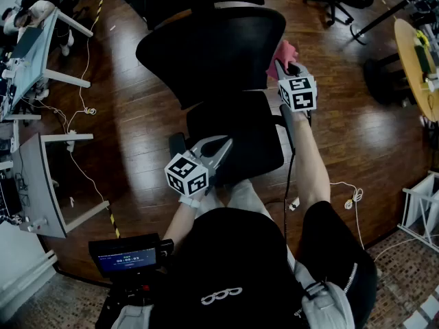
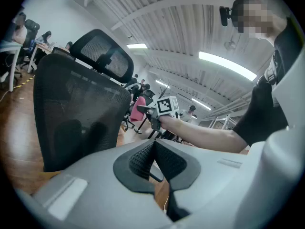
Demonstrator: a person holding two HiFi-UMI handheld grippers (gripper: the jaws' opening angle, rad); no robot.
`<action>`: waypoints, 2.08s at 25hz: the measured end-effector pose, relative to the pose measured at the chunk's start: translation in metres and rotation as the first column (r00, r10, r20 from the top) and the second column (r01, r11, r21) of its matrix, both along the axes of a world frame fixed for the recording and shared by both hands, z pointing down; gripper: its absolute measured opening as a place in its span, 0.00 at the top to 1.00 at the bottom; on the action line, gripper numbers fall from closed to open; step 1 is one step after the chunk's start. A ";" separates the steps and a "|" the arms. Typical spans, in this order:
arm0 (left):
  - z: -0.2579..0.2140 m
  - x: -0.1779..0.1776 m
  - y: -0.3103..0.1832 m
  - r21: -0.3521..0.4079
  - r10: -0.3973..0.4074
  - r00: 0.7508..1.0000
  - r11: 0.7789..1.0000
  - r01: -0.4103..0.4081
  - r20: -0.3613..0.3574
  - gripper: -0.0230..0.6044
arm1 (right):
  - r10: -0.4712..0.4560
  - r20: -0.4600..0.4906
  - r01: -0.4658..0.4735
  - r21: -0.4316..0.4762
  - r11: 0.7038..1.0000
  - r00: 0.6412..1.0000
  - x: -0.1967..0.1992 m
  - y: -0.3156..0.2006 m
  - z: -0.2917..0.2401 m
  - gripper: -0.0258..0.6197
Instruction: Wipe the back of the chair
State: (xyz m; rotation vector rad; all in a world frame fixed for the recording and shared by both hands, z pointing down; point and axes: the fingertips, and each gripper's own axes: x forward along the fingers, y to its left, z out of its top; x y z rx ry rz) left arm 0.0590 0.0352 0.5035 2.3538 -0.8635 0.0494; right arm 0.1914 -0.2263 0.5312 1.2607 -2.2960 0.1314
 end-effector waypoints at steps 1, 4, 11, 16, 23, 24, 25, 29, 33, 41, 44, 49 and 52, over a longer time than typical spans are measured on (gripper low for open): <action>0.002 -0.002 -0.001 -0.004 -0.003 1.000 1.000 0.003 -0.001 0.98 | 0.012 -0.045 -0.012 0.002 1.000 0.999 0.001 -0.018 0.000 0.90; 0.005 -0.007 -0.005 -0.017 -0.001 1.000 1.000 0.001 -0.005 0.98 | 0.070 -0.178 -0.070 0.007 0.998 0.982 0.011 -0.067 0.002 0.89; 0.005 -0.029 -0.023 -0.036 0.002 1.000 0.999 -0.004 -0.031 0.98 | 0.163 -0.252 -0.164 0.020 0.986 0.954 0.003 -0.126 -0.003 0.89; 0.005 -0.051 -0.038 -0.036 0.017 1.000 0.999 -0.018 -0.025 0.98 | 0.111 -0.246 -0.111 0.016 0.994 0.963 -0.057 -0.129 -0.002 0.89; 0.004 -0.078 -0.050 -0.041 -0.033 0.999 0.999 0.031 -0.040 0.98 | -0.015 -0.206 0.020 0.021 1.000 0.979 -0.154 -0.102 0.001 0.89; 0.004 -0.082 -0.050 -0.043 -0.040 0.998 0.998 0.039 -0.042 0.98 | -0.041 -0.206 0.046 0.021 0.999 0.978 -0.171 -0.097 0.002 0.89; 0.005 -0.086 -0.050 -0.045 -0.049 0.998 0.998 0.047 -0.044 0.98 | -0.064 -0.204 0.070 0.020 0.997 0.977 -0.188 -0.092 0.003 0.89; 0.006 -0.106 -0.048 -0.053 -0.077 0.996 0.996 0.074 -0.049 0.98 | -0.118 -0.180 0.124 0.023 0.992 0.976 -0.246 -0.077 0.002 0.89; 0.004 -0.131 -0.046 -0.063 -0.118 0.991 0.991 0.114 -0.063 0.98 | -0.192 -0.166 0.198 0.023 0.980 0.967 -0.303 -0.057 0.001 0.89; 0.007 -0.158 -0.037 -0.068 -0.176 0.981 0.983 0.171 -0.077 0.98 | -0.348 -0.164 0.356 0.019 0.934 0.923 -0.385 -0.011 0.005 0.89; 0.007 -0.164 -0.038 -0.065 -0.197 0.977 0.979 0.192 -0.078 0.98 | -0.430 -0.153 0.437 0.008 0.900 0.890 -0.414 0.007 0.008 0.89; 0.008 -0.174 -0.036 -0.064 -0.215 0.973 0.976 0.210 -0.084 0.98 | -0.563 -0.124 0.567 -0.002 0.823 0.817 -0.459 0.042 0.015 0.89; 0.013 -0.184 -0.031 -0.073 -0.241 0.967 0.969 0.235 -0.082 0.98 | -0.623 -0.094 0.624 -0.022 0.781 0.776 -0.483 0.067 0.027 0.89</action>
